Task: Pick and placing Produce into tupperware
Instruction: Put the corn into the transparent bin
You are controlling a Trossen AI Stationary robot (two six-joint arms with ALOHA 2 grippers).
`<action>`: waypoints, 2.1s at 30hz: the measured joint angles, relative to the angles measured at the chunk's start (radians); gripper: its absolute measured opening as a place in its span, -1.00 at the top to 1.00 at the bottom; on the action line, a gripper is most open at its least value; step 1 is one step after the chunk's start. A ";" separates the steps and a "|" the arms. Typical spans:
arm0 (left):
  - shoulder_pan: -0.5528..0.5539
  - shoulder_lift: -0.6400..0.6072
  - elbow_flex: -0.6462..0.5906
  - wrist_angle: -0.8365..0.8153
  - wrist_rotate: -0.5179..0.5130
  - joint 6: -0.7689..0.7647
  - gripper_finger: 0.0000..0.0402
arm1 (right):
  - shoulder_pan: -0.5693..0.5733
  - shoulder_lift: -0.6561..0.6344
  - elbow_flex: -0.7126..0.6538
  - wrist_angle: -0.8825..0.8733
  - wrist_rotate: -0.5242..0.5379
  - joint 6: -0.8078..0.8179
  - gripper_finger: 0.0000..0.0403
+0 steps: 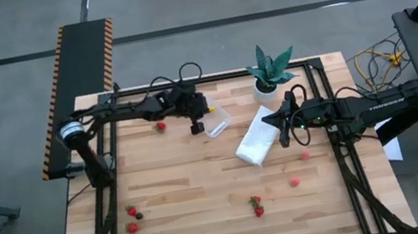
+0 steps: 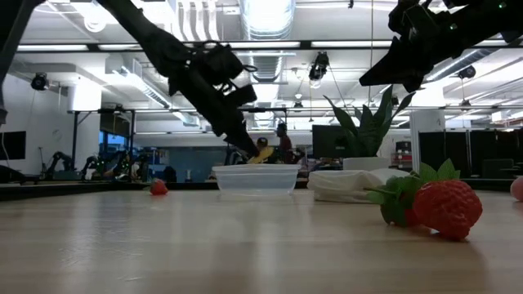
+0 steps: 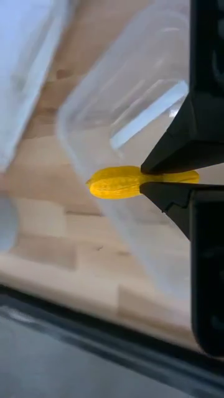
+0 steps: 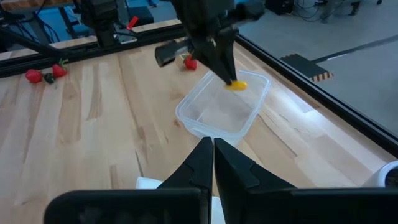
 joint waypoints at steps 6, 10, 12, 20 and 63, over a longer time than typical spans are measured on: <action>-0.002 0.025 -0.013 -0.007 0.000 -0.030 0.95 | 0.000 0.000 -0.001 0.000 0.000 0.000 0.96; -0.002 0.015 -0.025 -0.008 -0.001 -0.046 0.95 | 0.000 0.000 -0.001 0.000 0.000 0.003 0.96; -0.002 0.007 -0.026 -0.003 -0.001 -0.045 0.95 | 0.000 0.000 -0.001 0.000 0.000 0.003 0.96; -0.002 -0.017 -0.028 -0.004 -0.001 -0.045 0.95 | 0.000 0.000 -0.002 0.000 0.000 0.004 0.96; -0.001 -0.003 -0.039 -0.003 -0.025 -0.098 0.95 | 0.000 0.000 -0.002 0.000 0.000 0.004 0.96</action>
